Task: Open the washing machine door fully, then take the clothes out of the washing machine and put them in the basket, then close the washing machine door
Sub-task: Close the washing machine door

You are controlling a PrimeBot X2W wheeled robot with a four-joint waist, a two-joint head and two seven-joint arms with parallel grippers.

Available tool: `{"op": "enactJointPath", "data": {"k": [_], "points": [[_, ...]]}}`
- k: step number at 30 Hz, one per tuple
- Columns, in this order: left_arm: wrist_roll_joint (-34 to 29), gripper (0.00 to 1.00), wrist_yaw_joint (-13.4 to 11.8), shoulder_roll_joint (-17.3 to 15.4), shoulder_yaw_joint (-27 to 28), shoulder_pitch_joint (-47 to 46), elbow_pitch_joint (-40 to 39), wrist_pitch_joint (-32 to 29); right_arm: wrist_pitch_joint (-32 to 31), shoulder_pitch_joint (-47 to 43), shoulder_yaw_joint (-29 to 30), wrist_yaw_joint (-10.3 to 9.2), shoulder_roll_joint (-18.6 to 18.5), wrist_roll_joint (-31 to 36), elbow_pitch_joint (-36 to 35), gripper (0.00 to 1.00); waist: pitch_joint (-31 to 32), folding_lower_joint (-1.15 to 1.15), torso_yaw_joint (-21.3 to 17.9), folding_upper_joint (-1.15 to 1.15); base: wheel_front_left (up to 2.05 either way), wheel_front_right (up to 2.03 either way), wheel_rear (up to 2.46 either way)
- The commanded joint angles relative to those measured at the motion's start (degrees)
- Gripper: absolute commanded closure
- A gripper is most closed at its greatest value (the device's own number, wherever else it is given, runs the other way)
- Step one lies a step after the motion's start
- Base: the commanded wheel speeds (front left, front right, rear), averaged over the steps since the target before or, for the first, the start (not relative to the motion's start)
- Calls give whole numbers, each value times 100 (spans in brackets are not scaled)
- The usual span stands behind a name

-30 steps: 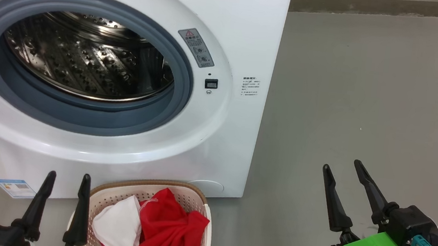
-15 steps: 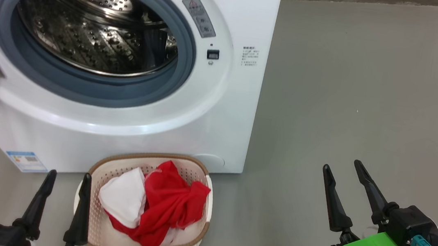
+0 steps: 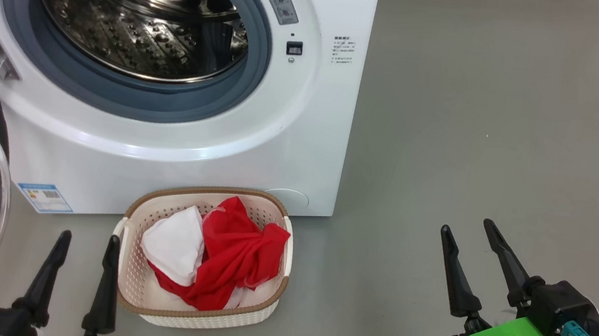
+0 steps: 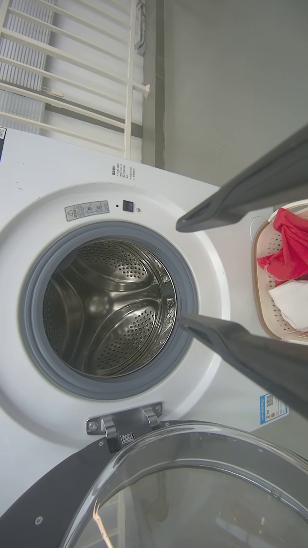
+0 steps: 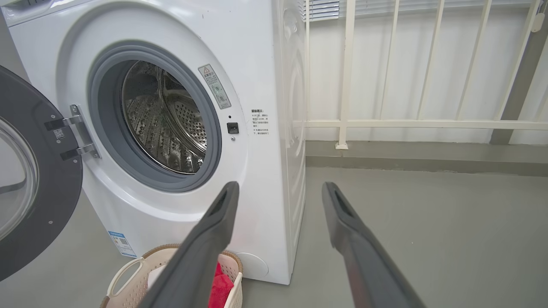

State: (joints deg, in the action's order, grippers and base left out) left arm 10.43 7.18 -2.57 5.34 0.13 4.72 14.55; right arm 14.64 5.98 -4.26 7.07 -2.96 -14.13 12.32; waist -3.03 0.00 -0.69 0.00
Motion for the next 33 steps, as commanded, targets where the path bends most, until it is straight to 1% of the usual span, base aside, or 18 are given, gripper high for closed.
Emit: {"op": "enactJointPath", "data": {"k": [1, 9, 14, 20, 24, 26, 28, 29, 33], "points": [[-86, 0, 31, -39, 205, -126, -130, 45, 36, 101, -115, 42, 8, -48, -122, 0, 4, 0, 1, 0, 0, 0, 0], [-219, 0, 21, -34, 259, -129, -123, 45, 36, 76, -119, 42, 8, -41, -113, 0, 34, 0, 36, 0, 0, 0, 0], [-219, 0, -23, -33, 212, -175, -143, 45, 36, 38, -105, 42, 8, -12, -125, 0, 25, 0, 216, 0, 0, 0, 0], [-130, 0, -117, -32, 135, -190, -233, 45, 36, 66, -159, 42, 8, 5, -138, 0, 11, 0, 556, 0, 0, 0, 0], [-128, 0, -229, -32, 53, -171, -341, 45, 36, 83, -197, 42, 8, 18, -141, 0, 24, 0, 821, 0, 0, 0, 0], [-138, 0, -303, -32, 36, -158, -375, 45, 36, 81, -215, 42, 8, 21, -138, 0, 35, 0, 957, 0, 0, 0, 0], [-148, 0, -340, -32, 34, -155, -389, 45, 36, 81, -241, 42, 8, 30, -137, 0, 36, 0, 1094, 0, 0, 0, 0], [-148, 0, -366, -32, 34, -154, -392, 45, 36, 81, -254, 42, 8, 37, -146, 0, 33, 0, 1236, 0, 0, 0, 0], [-140, 0, -430, -32, 39, -139, -402, 45, 36, 92, -263, 42, 8, 43, -141, 0, 42, 0, 1505, 0, 0, 0, 0]]}}
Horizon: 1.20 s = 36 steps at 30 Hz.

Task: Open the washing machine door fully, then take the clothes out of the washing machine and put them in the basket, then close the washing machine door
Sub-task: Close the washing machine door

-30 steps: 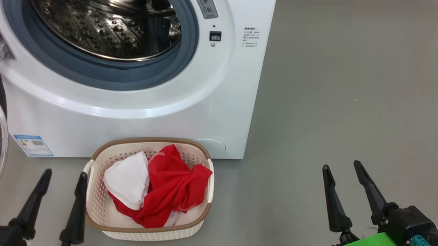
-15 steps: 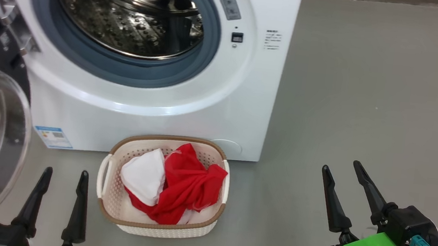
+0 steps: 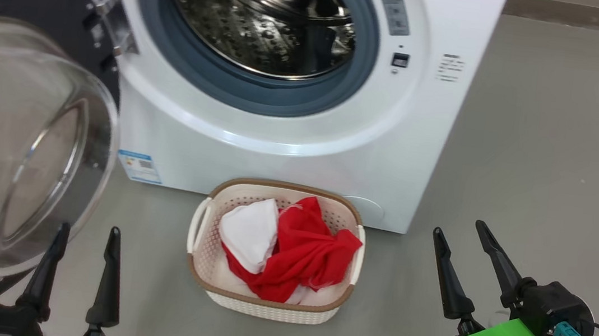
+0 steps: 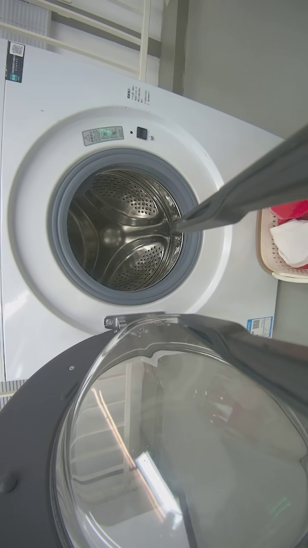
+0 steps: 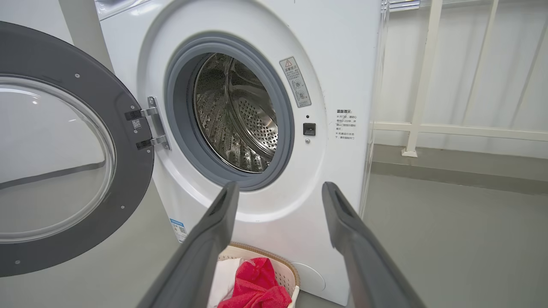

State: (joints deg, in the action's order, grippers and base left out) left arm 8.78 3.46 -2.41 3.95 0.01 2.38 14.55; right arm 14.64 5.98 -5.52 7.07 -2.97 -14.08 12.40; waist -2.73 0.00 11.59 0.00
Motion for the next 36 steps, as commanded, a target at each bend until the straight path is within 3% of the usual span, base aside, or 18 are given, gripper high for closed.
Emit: {"op": "enactJointPath", "data": {"k": [1, 16, 32, 33, 35, 36], "points": [[32, 0, -76, -47, 174, -119, -177, 45, 36, 92, -140, 42, 10, 34, -150, 0, 15, 0, 337, 0, 0, 0, 0], [59, 0, -256, -47, 130, -28, -269, 45, 36, 113, -224, 42, 10, -2, -135, 0, 43, 0, 973, 0, 0, 0, 0], [-28, 0, -309, -47, 180, 3, -300, 45, 36, 126, -273, 42, 10, -10, -121, 0, 30, 0, 1126, 0, 0, 0, 0], [-60, 5, -313, -47, 189, 0, -293, 45, 36, 128, -279, 42, 10, -14, -118, 0, 26, 0, 1119, 0, 0, 0, 0], [-147, 97, -322, -47, 215, -37, -330, 45, 36, 135, -282, 42, 10, -19, -110, 0, 18, 0, 1105, 0, 0, 0, 0], [-147, 100, -329, -47, 232, -68, -382, 45, 36, 137, -279, 42, 10, -18, -109, 0, 11, 0, 1100, 0, 0, 0, 0]]}}
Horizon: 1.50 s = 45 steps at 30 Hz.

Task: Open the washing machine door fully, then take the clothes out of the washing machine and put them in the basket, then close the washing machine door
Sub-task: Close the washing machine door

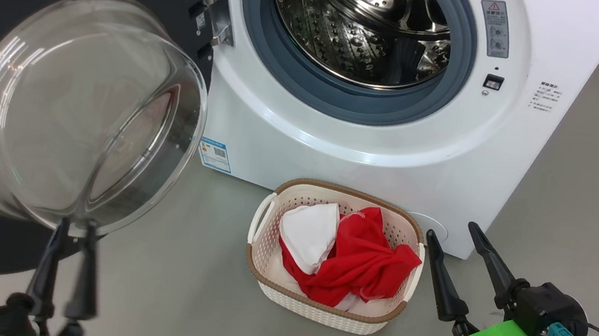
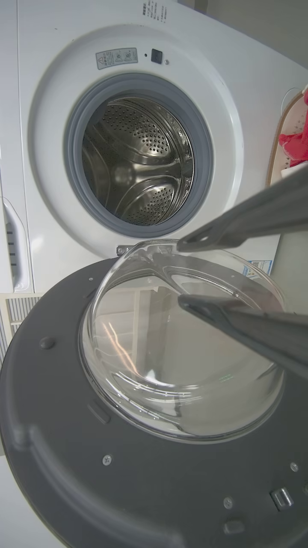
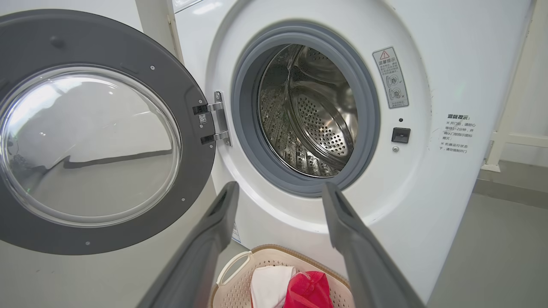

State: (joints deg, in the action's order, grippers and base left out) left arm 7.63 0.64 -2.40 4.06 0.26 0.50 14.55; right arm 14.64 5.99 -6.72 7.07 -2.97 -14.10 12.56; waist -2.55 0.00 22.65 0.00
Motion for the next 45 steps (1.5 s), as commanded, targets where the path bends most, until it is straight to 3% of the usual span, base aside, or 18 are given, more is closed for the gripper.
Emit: {"op": "enactJointPath", "data": {"k": [1, 10, 16, 21, 27, 37, 45], "points": [[-40, 100, -47, -48, 253, -143, -267, 45, 36, 135, -155, 42, 10, -11, -124, 0, -13, 0, -7, 0, 0, 0, 0], [-124, 100, -194, -515, 1268, -1230, -1221, 45, 36, 140, -100, 42, 10, 75, -92, 0, -35, 0, -6, 0, 0, 0, 0], [190, 100, -324, -960, 2065, -2073, -801, 45, 36, 129, -126, 42, 10, 94, -85, 0, -7, 0, -41, 0, 0, 0, 0], [1389, 100, -338, -1162, 2866, -3090, 244, -193, 36, 124, -94, 42, 10, 121, -70, 0, 18, 0, -59, 0, 0, 0, 0], [2347, 100, -371, -1714, 3497, -3988, 1766, -832, 36, 91, -62, 42, 10, 135, -78, 0, 36, 0, -62, 0, 0, 0, 0], [3016, 100, -365, -2463, 3532, -4806, 4048, -2565, 36, 94, -170, 42, 10, 110, -45, 0, 35, 0, -72, 0, 0, 0, 0], [3449, 100, -139, -2635, 3460, -5046, 4991, -3886, 36, 82, -214, 42, 10, 93, -26, 0, 63, 0, -108, 0, 0, 0, 0]]}}
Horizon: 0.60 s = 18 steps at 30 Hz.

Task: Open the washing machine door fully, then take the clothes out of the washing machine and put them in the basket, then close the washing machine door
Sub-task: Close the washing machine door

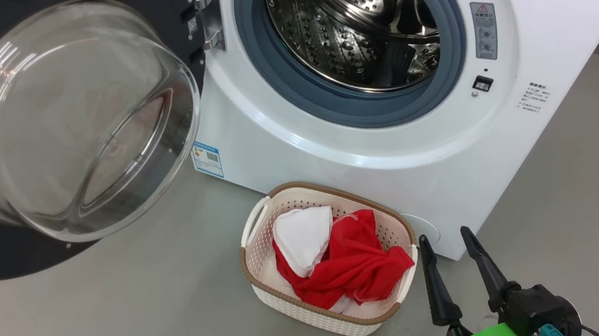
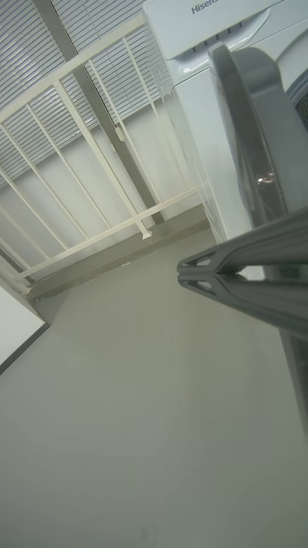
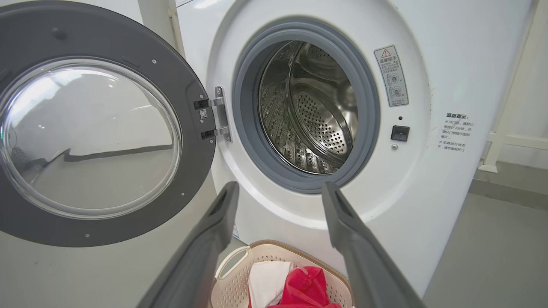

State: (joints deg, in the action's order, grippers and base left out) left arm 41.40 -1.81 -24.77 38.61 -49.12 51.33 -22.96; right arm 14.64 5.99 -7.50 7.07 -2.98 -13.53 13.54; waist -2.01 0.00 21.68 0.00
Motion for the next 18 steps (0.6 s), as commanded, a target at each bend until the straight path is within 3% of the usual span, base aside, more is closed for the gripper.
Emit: {"op": "enactJointPath", "data": {"k": [1, 11, 18], "points": [[132, 100, 149, -400, 13, -111, -33, -269, 36, 82, -141, 42, 11, 32, -124, 0, 14, 0, -24, 0, 0, 0, 0], [549, 100, 600, -310, 0, 273, -33, -1400, 36, -18, -148, 42, 11, -23, -148, 0, 109, 0, -100, 0, 0, 0, 0], [762, 100, 710, -91, 28, 616, -374, -1774, 36, -41, -167, 42, 11, -56, -159, 0, 128, 0, -80, 0, 0, 0, 0]]}}
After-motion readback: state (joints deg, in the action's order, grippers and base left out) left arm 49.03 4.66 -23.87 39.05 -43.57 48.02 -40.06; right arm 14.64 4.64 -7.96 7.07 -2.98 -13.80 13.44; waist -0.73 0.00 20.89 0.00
